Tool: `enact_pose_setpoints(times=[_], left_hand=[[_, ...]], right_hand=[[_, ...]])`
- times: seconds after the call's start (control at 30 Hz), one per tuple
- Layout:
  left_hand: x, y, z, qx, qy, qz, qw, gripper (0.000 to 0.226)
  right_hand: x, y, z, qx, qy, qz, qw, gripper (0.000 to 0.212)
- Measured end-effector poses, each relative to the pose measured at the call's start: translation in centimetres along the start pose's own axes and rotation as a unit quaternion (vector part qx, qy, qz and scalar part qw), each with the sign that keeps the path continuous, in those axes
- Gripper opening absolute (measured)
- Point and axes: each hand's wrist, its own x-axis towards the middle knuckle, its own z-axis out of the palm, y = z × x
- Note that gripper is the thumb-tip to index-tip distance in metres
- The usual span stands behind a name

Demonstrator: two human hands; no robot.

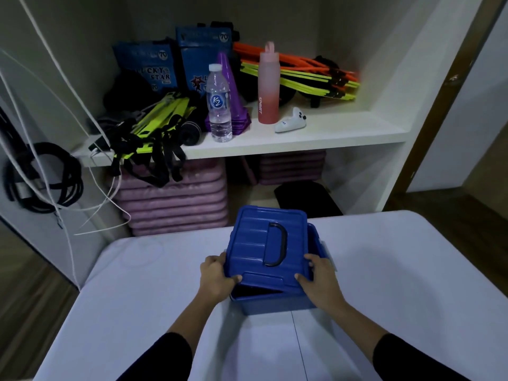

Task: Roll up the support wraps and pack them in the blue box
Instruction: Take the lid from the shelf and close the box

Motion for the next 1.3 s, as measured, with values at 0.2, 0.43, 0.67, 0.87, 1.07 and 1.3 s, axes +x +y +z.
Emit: enact_pose_setpoints(times=[0.2,0.43,0.67,0.87,1.07,1.3], left_hand=[[-0.2,2.3,0.9,0.158,0.138,0.030,0.977,0.049],[0.6,4.1,3.2,0.300,0.070,0.060,0.950,0.074],[3.2,3.3,1.4,0.280,-0.012,0.112,0.953,0.067],[4.2,3.3,1.3,0.255,-0.058,0.134,0.956,0.060],[4.6,3.5,1.8,0.234,-0.092,0.161,0.954,0.060],[4.5,4.2,2.3,0.244,-0.080,0.169,0.951,0.058]], right_hand=[[1.5,-0.6,-0.6,-0.096,0.085,-0.050,0.991,0.031],[4.9,-0.4,-1.4,-0.135,0.009,-0.113,0.984,0.052],[6.1,0.8,-0.9,-0.165,-0.025,-0.111,0.980,0.052],[5.7,1.4,-1.1,-0.230,-0.022,-0.117,0.966,0.058],[4.9,1.8,-1.6,-0.248,0.040,-0.145,0.957,0.035],[5.4,2.0,-2.1,-0.177,-0.058,-0.130,0.974,0.049]])
